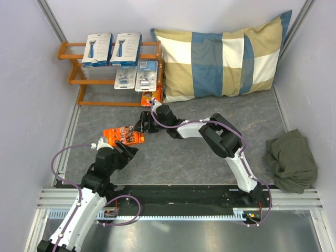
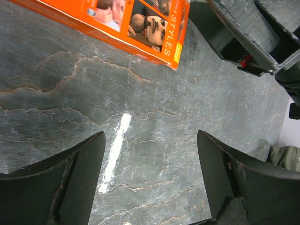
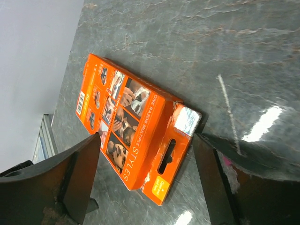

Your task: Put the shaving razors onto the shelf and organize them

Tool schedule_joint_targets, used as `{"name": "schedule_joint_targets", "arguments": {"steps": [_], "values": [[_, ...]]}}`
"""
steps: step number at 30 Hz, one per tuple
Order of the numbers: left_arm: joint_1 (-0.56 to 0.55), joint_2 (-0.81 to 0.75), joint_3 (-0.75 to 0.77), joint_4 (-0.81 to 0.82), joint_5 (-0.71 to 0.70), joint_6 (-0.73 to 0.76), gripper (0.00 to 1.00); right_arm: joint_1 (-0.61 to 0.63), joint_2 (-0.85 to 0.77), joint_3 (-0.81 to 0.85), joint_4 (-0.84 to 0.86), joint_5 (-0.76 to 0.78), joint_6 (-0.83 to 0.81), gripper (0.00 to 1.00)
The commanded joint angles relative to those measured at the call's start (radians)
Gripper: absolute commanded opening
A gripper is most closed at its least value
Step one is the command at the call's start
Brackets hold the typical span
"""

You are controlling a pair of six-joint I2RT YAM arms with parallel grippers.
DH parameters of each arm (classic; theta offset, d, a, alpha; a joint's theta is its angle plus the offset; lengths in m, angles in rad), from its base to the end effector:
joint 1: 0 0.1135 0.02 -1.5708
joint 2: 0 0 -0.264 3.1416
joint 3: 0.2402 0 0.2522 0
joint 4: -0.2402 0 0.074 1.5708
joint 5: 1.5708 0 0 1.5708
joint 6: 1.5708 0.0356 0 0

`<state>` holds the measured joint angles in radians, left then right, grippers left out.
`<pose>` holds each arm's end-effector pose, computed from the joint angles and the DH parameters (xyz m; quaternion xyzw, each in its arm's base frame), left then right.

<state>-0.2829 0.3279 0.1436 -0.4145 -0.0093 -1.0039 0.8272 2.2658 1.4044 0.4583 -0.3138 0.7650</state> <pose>0.1080 -0.0311 0.1508 -0.3139 0.8266 -0.2769 0.3762 0.3259 0.3706 0.1272 -0.1117 0.8210 0.4803 0.2877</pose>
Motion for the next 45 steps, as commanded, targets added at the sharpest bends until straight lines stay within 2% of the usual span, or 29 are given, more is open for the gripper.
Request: {"name": "schedule_joint_targets", "arguments": {"steps": [1,2,7,8,10,11,13,14,17,20,24,27,30,31,34,37,45], "values": [[0.004,-0.015,-0.001,0.002,-0.029,-0.029,0.85,0.030,0.054,0.015,-0.056,-0.016,0.011,0.86],[0.004,-0.016,-0.001,0.000,-0.029,-0.029,0.85,0.033,0.057,0.015,-0.056,-0.019,0.013,0.85],[0.004,-0.030,-0.006,-0.010,-0.034,-0.032,0.85,0.035,0.051,-0.001,-0.040,-0.033,0.023,0.65],[0.004,-0.033,-0.007,-0.013,-0.035,-0.032,0.85,0.033,0.049,-0.008,-0.035,-0.033,0.026,0.57],[0.004,-0.041,-0.006,-0.018,-0.040,-0.033,0.85,0.036,0.040,-0.015,-0.027,-0.044,0.028,0.49],[0.002,-0.047,-0.006,-0.021,-0.041,-0.033,0.85,0.035,0.037,-0.025,-0.017,-0.047,0.036,0.40],[0.004,-0.055,-0.006,-0.026,-0.044,-0.036,0.85,0.033,0.031,-0.041,0.006,-0.060,0.048,0.32],[0.004,-0.059,-0.007,-0.027,-0.044,-0.038,0.85,0.033,0.029,-0.059,0.040,-0.067,0.054,0.24],[0.004,-0.064,-0.010,-0.029,-0.044,-0.041,0.85,0.035,0.031,-0.093,0.118,-0.096,0.095,0.18],[0.004,-0.067,-0.010,-0.030,-0.044,-0.039,0.84,0.033,0.034,-0.114,0.192,-0.131,0.140,0.17],[0.004,-0.075,-0.010,-0.038,-0.046,-0.039,0.84,0.033,0.025,-0.143,0.259,-0.154,0.166,0.17],[0.004,-0.087,-0.010,-0.046,-0.049,-0.042,0.84,0.033,-0.002,-0.162,0.247,-0.116,0.143,0.18],[0.004,-0.095,-0.012,-0.055,-0.055,-0.051,0.84,0.033,-0.032,-0.159,0.174,-0.050,0.082,0.31],[0.004,-0.093,-0.015,-0.056,-0.057,-0.055,0.84,0.033,-0.041,-0.153,0.148,-0.038,0.056,0.41],[0.004,-0.089,-0.015,-0.055,-0.067,-0.076,0.84,0.033,-0.032,-0.105,0.102,-0.010,0.030,0.59],[0.004,-0.072,-0.001,-0.056,-0.095,-0.091,0.84,0.033,-0.002,-0.038,0.069,-0.005,0.004,0.70],[0.004,0.103,0.031,-0.018,-0.173,-0.144,0.78,0.033,0.119,0.179,-0.056,0.024,-0.075,0.77]]}}
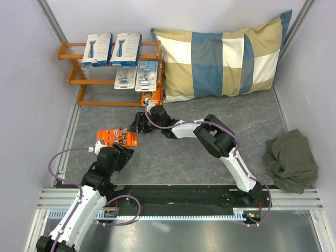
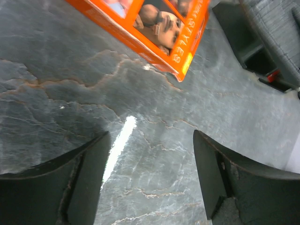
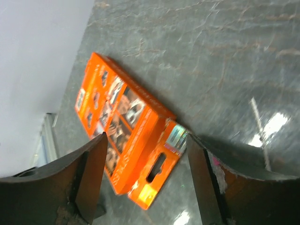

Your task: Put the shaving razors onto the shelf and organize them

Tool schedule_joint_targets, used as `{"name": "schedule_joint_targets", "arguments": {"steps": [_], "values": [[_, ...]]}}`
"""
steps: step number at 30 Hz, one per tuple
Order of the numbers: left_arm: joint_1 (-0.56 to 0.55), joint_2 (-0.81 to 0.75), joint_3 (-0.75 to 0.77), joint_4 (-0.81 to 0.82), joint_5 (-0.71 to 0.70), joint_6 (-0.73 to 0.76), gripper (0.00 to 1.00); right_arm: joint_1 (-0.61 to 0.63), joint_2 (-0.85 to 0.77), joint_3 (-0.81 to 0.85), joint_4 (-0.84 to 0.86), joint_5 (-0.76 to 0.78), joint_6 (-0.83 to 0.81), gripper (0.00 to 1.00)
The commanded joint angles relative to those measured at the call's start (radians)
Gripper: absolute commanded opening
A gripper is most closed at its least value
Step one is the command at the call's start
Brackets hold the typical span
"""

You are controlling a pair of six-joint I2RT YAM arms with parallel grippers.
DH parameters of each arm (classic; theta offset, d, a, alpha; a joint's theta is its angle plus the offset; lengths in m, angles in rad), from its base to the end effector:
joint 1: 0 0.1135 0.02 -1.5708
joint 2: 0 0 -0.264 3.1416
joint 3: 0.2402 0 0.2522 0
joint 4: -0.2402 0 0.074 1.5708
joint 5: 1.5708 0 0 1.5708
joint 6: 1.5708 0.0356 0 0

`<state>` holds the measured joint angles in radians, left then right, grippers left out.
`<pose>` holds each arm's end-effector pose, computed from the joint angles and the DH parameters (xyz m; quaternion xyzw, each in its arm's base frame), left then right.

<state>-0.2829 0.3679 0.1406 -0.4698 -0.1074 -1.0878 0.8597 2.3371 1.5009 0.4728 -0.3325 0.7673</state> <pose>0.1064 -0.0270 0.1415 -0.3753 0.8236 -0.2298 0.3579 0.3256 0.3958 0.1239 -0.1313 0.8067 0.5004 0.2856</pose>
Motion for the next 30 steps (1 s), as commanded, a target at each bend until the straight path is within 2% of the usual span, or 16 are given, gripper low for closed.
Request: {"name": "schedule_joint_targets", "arguments": {"steps": [1,5,13,21,25,30], "values": [[0.005,0.075,0.037,0.043,-0.083,-0.063,0.77,0.001,0.053,0.108,-0.092,0.055,-0.088,0.78],[0.005,0.083,0.047,0.049,-0.121,-0.078,0.75,0.001,0.088,0.182,-0.144,0.093,-0.123,0.80],[0.017,0.040,0.071,0.008,-0.189,-0.095,0.74,0.002,0.140,0.268,-0.125,0.092,-0.151,0.82],[0.059,0.181,0.097,0.057,-0.196,-0.073,0.75,0.064,0.203,0.387,-0.204,0.050,-0.191,0.83],[0.158,0.184,0.062,0.080,-0.147,-0.032,0.75,0.081,0.189,0.325,-0.214,0.033,-0.184,0.80],[0.327,0.152,-0.006,0.151,0.014,0.040,0.74,0.091,0.150,0.208,-0.224,-0.016,-0.183,0.66]]}}
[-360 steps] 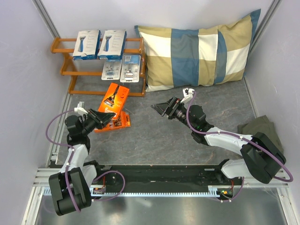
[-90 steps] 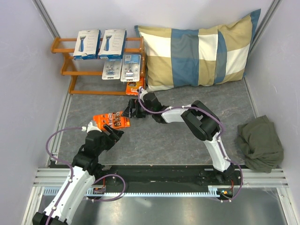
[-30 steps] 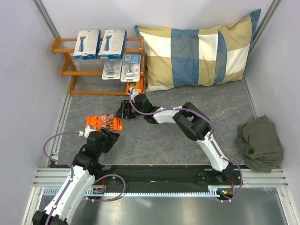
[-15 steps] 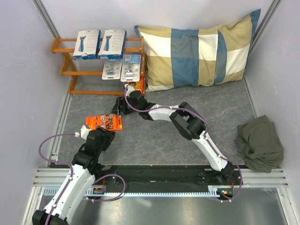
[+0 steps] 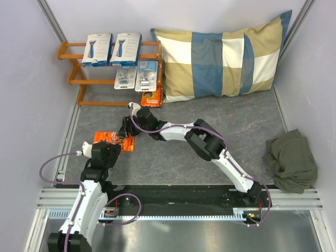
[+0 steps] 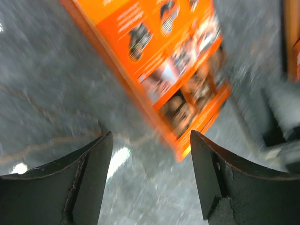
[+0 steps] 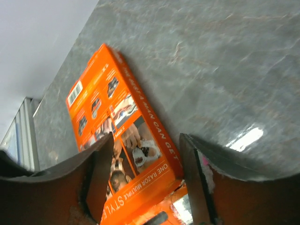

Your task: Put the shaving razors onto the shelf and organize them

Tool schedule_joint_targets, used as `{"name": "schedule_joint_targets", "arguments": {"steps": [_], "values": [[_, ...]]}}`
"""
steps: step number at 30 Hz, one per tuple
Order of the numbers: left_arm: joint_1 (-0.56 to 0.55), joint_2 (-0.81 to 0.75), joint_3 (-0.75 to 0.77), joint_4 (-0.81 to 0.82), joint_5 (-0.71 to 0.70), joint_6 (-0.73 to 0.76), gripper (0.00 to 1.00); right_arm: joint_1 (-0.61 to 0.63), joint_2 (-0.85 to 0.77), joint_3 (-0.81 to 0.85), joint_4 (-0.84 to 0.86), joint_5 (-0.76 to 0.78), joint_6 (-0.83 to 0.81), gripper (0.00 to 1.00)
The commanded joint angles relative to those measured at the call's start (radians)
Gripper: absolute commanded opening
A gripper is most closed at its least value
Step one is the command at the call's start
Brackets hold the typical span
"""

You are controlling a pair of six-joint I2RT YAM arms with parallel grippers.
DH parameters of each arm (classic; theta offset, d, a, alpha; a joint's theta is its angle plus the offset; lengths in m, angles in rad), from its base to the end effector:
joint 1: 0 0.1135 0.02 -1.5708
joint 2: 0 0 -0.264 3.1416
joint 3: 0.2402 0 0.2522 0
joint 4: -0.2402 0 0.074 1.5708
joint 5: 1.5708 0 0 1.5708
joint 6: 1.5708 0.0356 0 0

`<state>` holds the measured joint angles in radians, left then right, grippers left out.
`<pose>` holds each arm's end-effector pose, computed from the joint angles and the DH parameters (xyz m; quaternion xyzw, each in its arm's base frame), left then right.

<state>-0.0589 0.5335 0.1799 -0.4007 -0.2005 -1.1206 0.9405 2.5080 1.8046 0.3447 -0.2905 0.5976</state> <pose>0.1228 -0.0001 0.1447 -0.4966 0.7674 -0.1433 0.3794 0.3216 0.4581 0.1192 -0.2200 0.7873 0.4775 0.3223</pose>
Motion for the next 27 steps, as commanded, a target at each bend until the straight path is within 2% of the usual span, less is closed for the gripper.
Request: {"name": "schedule_joint_targets", "arguments": {"steps": [1,7,10,14,16,21,27], "values": [[0.129,-0.010,-0.046,0.086,0.119,0.076,0.74,0.012,-0.028,-0.111,-0.102,-0.068,-0.016,0.64],[0.139,0.054,-0.060,0.180,0.196,0.117,0.74,0.018,-0.135,-0.293,-0.095,-0.099,-0.018,0.55],[0.137,0.100,-0.085,0.287,0.282,0.142,0.73,0.018,-0.190,-0.401,-0.035,-0.137,0.017,0.52],[0.110,0.148,-0.092,0.324,0.369,0.203,0.71,0.029,-0.273,-0.575,0.072,-0.161,0.065,0.50],[0.071,0.132,-0.095,0.326,0.394,0.217,0.71,0.038,-0.325,-0.626,0.095,-0.157,0.074,0.50],[-0.160,0.057,-0.102,0.307,0.394,0.190,0.70,0.090,-0.425,-0.770,0.134,-0.119,0.102,0.50],[-0.332,0.020,-0.126,0.293,0.388,0.137,0.70,0.168,-0.544,-0.870,0.128,-0.047,0.134,0.50]]}}
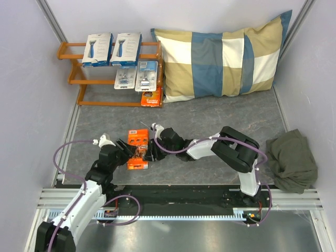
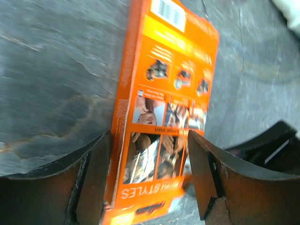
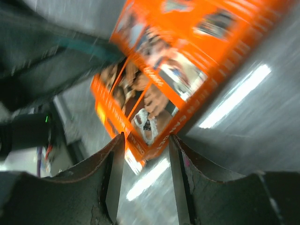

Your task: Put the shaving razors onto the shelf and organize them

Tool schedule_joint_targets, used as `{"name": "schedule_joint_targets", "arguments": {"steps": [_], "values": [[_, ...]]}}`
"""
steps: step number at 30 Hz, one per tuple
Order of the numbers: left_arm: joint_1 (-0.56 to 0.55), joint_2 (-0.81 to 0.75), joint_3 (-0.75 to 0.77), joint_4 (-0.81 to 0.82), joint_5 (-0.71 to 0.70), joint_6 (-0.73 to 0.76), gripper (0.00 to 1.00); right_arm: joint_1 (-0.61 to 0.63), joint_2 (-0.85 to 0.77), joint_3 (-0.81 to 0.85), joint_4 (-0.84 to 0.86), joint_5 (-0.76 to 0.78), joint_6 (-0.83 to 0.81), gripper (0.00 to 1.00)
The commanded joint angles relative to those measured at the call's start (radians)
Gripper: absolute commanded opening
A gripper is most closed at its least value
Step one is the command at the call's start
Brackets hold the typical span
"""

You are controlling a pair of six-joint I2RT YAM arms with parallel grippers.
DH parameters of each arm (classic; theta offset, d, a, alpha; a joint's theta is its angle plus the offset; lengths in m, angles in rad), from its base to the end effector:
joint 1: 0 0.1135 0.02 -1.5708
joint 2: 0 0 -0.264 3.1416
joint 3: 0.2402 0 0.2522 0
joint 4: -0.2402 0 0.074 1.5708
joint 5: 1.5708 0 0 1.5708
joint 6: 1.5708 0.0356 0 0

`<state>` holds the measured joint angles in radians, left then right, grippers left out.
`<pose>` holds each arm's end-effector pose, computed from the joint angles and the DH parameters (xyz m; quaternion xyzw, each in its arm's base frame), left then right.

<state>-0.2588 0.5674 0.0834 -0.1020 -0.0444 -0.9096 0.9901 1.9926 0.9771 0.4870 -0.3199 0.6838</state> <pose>0.1294 -0.0326 0.1339 -0.2916 0.8314 -0.2444 0.4050 0.2108 0.3417 0.1235 -0.2090 0.8341 0.4575 0.2266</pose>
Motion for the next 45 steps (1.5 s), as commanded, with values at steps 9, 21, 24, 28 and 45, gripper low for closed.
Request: {"name": "schedule_joint_targets", "arguments": {"steps": [9,21,24,28,45], "values": [[-0.356,-0.102,-0.053,-0.059,0.196,-0.143,0.68,0.226,-0.132,-0.086,-0.079,0.044,0.086,0.51],[-0.441,-0.210,0.024,-0.286,0.074,-0.149,0.70,0.251,-0.334,-0.255,-0.224,0.264,0.071,0.64],[-0.441,-0.221,0.105,-0.413,0.000,-0.134,0.72,0.246,-0.435,-0.241,-0.331,0.349,0.019,0.73],[-0.441,-0.186,0.157,-0.476,-0.009,-0.146,0.72,0.200,-0.514,-0.212,-0.415,0.423,-0.044,0.80],[-0.441,-0.359,0.073,-0.587,0.101,-0.307,0.72,-0.087,-0.281,-0.028,-0.366,0.351,-0.263,0.87]]}}
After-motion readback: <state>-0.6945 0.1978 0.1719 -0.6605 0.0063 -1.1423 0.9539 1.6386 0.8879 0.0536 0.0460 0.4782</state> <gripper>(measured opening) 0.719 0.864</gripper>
